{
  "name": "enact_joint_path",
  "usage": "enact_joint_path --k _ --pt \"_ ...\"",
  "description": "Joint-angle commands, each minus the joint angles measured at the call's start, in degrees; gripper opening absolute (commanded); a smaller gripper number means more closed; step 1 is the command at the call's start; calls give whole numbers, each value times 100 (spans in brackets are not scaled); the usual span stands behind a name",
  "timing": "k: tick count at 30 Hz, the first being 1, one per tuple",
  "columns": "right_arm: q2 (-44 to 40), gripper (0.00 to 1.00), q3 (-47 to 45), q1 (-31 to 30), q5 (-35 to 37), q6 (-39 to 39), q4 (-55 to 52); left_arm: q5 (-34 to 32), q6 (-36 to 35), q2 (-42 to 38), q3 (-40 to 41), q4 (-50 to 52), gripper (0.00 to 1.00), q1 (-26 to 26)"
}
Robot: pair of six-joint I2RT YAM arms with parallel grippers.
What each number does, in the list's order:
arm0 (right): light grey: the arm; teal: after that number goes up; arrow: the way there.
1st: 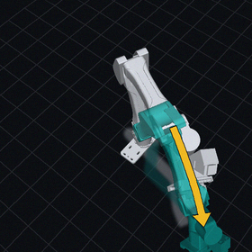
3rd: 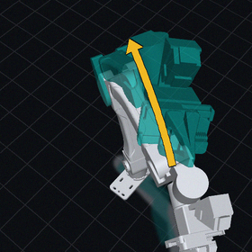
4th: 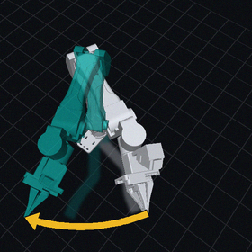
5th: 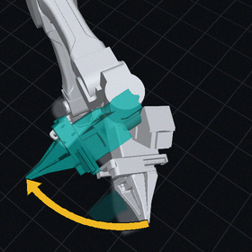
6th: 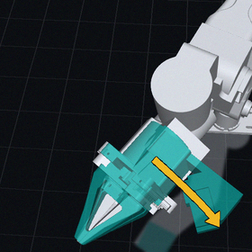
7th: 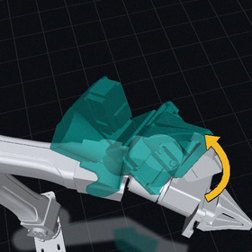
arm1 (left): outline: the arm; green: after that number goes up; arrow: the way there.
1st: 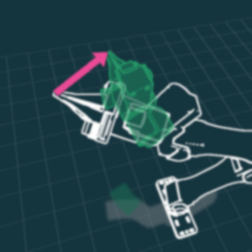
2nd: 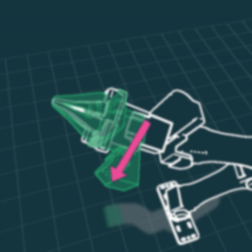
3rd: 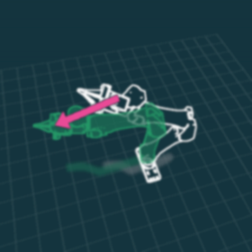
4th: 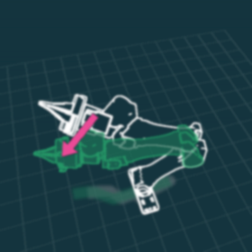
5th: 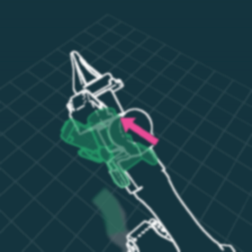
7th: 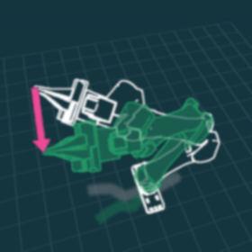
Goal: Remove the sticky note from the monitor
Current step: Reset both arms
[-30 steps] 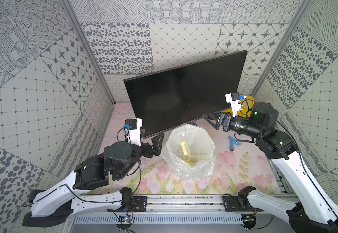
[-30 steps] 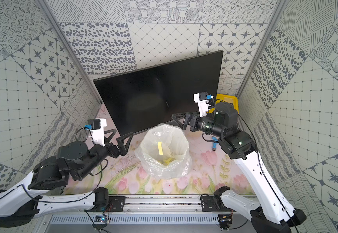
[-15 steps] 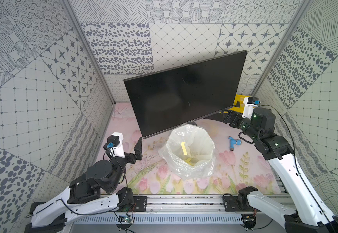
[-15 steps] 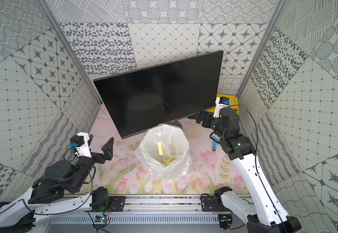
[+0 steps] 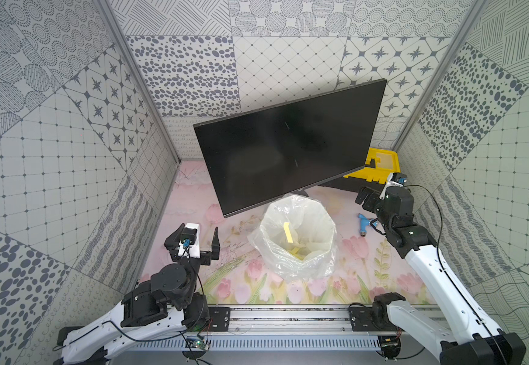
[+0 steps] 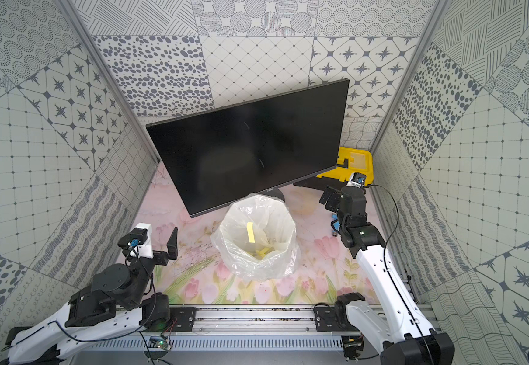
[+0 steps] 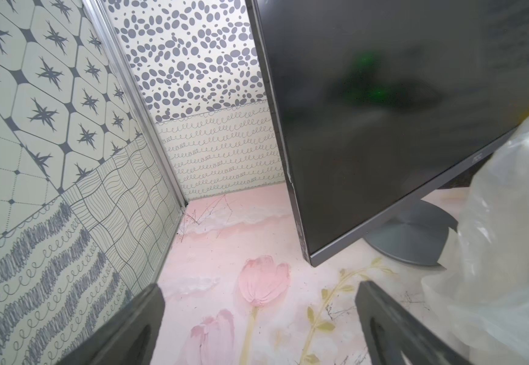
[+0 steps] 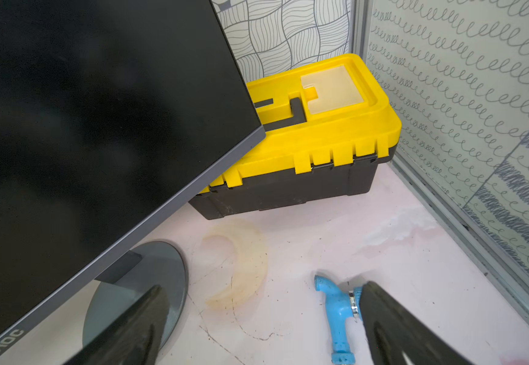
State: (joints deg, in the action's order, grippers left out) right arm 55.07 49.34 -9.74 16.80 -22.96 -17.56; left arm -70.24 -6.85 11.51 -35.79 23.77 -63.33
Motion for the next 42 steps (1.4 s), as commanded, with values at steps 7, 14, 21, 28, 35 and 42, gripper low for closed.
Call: enact_joint_path --k 7,14,21,28,35,42 --pt "-57 98 -101 93 256 192 580 3713 1132 2747 -1784 53 99 3371" --pt "-79 98 -98 193 340 352 589 4142 1024 3616 -2319 -593 100 4321" --pt "2 98 -207 307 357 318 682 4367 1437 3587 -2048 -627 99 5455" --pt "17 98 -289 349 420 283 712 4424 1575 3240 -1858 -547 100 6015" --pt "134 98 -378 391 447 292 837 4284 1536 3494 -1737 -799 99 6241" --pt "395 98 -550 469 536 488 1263 4601 1778 4275 -1418 -1463 100 6664"
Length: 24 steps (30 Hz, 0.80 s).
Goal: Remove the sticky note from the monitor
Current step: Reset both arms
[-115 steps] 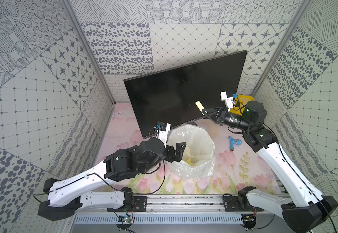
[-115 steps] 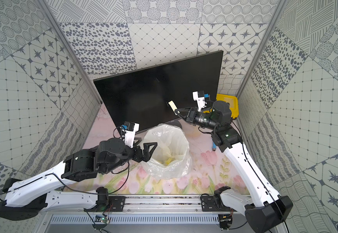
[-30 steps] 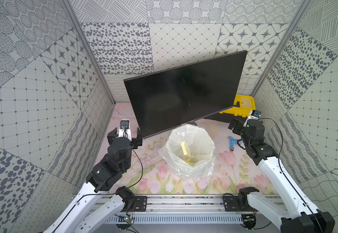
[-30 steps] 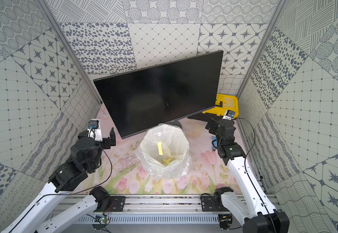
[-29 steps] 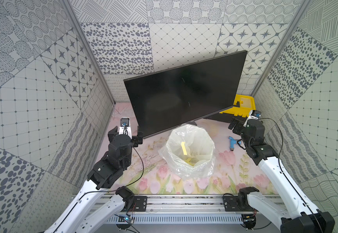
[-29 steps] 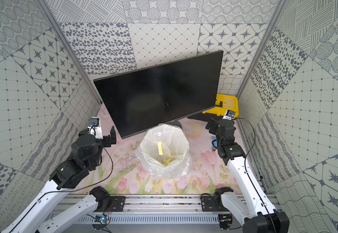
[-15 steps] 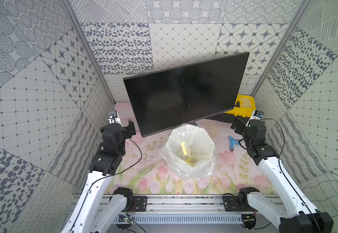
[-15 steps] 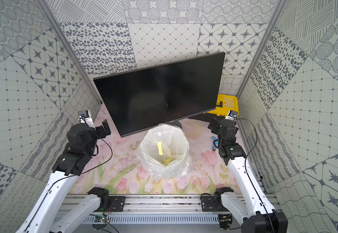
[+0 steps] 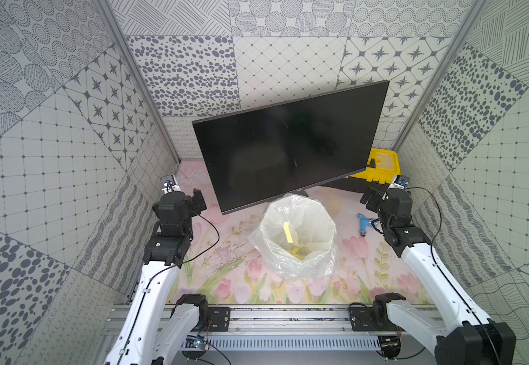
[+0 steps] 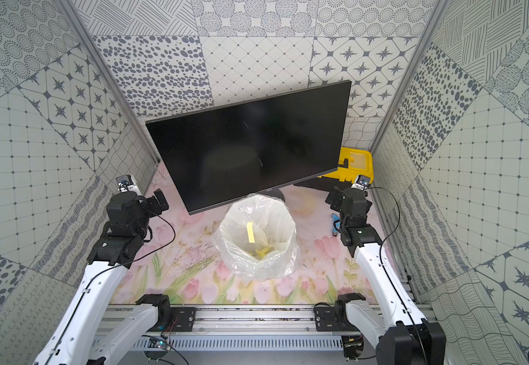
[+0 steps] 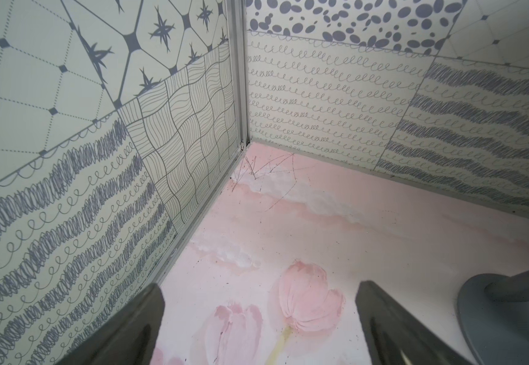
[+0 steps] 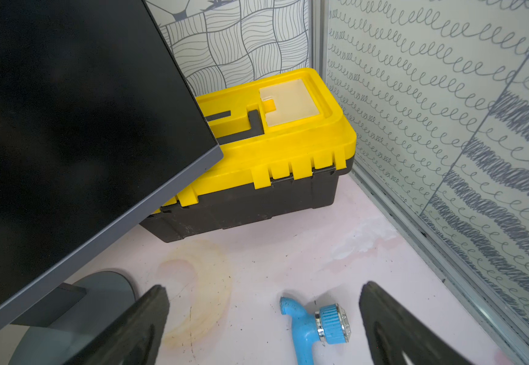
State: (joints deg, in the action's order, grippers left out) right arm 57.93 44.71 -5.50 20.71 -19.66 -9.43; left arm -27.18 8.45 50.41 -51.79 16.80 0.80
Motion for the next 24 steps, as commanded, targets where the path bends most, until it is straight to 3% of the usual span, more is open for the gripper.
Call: enact_joint_path --k 1,9,24 --pt "158 98 -97 59 197 191 510 345 245 550 259 -915 99 285" --pt "565 98 -191 225 625 720 1082 1359 313 1232 1239 -2334 100 376" --pt "1784 98 -1019 371 -258 1177 2498 3323 -57 2842 2633 -5055 99 371"
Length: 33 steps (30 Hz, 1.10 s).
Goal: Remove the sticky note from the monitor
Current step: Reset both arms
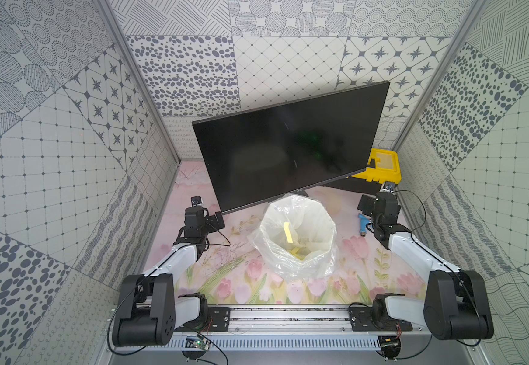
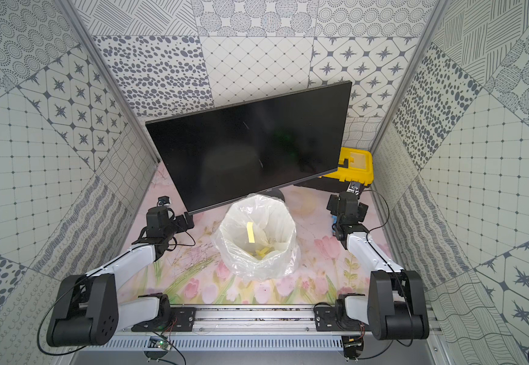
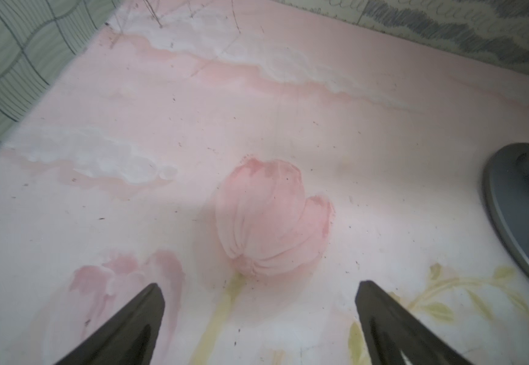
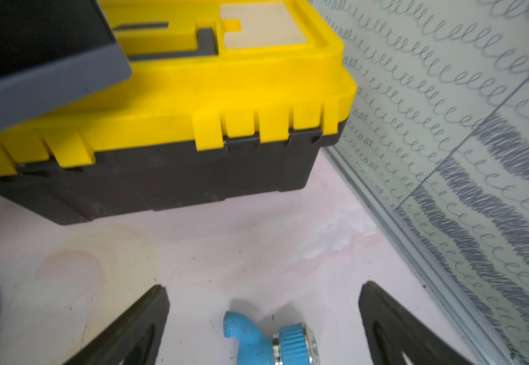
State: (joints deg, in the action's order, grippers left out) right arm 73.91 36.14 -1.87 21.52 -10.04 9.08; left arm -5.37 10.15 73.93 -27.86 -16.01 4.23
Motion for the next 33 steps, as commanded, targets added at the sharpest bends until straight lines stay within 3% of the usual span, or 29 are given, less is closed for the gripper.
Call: enact_joint_path --k 1,7,10,12,14,18,22,25,33 --pt "308 98 -272 7 -457 280 876 1226 -247 621 331 -2042 99 28" --pt "788 98 -783 11 -1150 533 2204 1737 -511 1274 327 -2826 99 -83" --pt "1258 98 -1216 9 -1405 605 3333 1487 -838 1410 288 -2795 99 -385" --pt "1588 98 -1422 -50 -1463 731 4396 1454 -889 1542 509 -3292 99 -429" --pt "1434 98 -1278 -85 -1572 788 3818 1391 -892 1577 513 -3371 99 -463" --pt "1456 98 -1303 -87 -1576 793 3900 1184 -706 1607 437 -3238 99 -383" --pt "1477 98 -1311 -91 -1572 786 3947 345 -801 1625 454 -3329 99 -697" --pt "1469 98 -1303 -93 -1558 794 3923 639 -724 1621 408 -3213 99 -562" --pt "1468 98 -1308 -87 -1558 793 3925 660 -698 1606 388 -3154 99 -550"
